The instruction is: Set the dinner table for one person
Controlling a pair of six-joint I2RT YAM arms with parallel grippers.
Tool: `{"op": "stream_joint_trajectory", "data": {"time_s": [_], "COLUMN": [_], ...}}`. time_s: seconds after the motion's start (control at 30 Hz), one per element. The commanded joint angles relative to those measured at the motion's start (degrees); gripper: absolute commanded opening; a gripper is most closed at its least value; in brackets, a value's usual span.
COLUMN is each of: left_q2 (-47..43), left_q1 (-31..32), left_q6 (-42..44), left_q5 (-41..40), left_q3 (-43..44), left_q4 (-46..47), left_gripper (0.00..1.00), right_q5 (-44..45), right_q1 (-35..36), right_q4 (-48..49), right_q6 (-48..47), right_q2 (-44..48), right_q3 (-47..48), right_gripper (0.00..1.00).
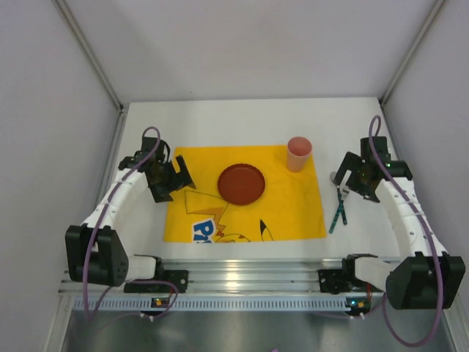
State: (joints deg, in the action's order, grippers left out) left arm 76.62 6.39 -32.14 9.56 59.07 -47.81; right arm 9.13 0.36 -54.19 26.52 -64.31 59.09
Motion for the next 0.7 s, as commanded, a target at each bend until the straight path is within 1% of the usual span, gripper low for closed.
{"op": "stream_joint_trajectory", "data": {"time_s": [0.0, 0.03, 0.07, 0.13, 0.17, 0.2, 0.27, 0.33, 0.37, 0.47, 0.67], "left_q2": [-2.96, -3.58, -3.84, -4.98, -5.42, -5.86, -6.66, -6.83, -6.83, -7.10, -7.10], "left_q1": [-0.24, -0.24, -0.24, -0.24, -0.24, -0.24, -0.24, -0.24, -0.24, -0.24, -0.24], "left_q6": [1.03, 1.03, 0.94, 0.76, 0.68, 0.68, 0.76, 1.03, 1.03, 1.12, 0.41], "left_q5": [-0.25, -0.33, -0.42, -0.51, -0.77, -0.86, -1.21, -1.65, -2.26, -2.88, -3.15], "left_q3": [-2.11, -2.99, -3.34, -4.31, -4.57, -4.84, -5.37, -5.54, -5.54, -5.54, -5.54], "left_q4": [0.97, 0.88, 0.79, 0.62, 0.27, 0.18, -0.09, -0.44, -0.79, -1.14, -0.88], "left_gripper": [0.96, 0.96, 0.96, 0.96, 0.96, 0.96, 0.96, 0.96, 0.96, 0.96, 0.96], "right_q5": [-0.43, -0.42, -0.42, -1.30, -1.91, -2.09, -2.09, -2.18, -2.18, -2.09, 0.01], "right_q1": [0.17, -2.01, -2.29, -3.08, -3.17, -3.26, -3.26, -3.35, -3.35, -3.35, -3.35], "right_q4": [4.09, 4.71, 6.28, 8.13, 10.05, 10.94, 12.88, 14.46, 14.90, 16.05, 16.75], "right_q6": [-1.04, -1.12, -1.04, -1.04, -1.12, -1.12, -1.21, -1.47, -1.56, -1.91, -2.61], "right_q2": [-3.08, -4.06, -5.20, -8.10, -9.15, -11.25, -13.46, -16.80, -17.68, -21.54, -25.24], "right_q3": [-2.74, -3.62, -5.20, -6.35, -7.05, -7.23, -7.32, -6.89, -6.80, -6.09, -5.21], "right_gripper": [0.97, 0.94, 0.87, 0.78, 0.70, 0.65, 0.57, 0.52, 0.45, 0.40, 0.36]}}
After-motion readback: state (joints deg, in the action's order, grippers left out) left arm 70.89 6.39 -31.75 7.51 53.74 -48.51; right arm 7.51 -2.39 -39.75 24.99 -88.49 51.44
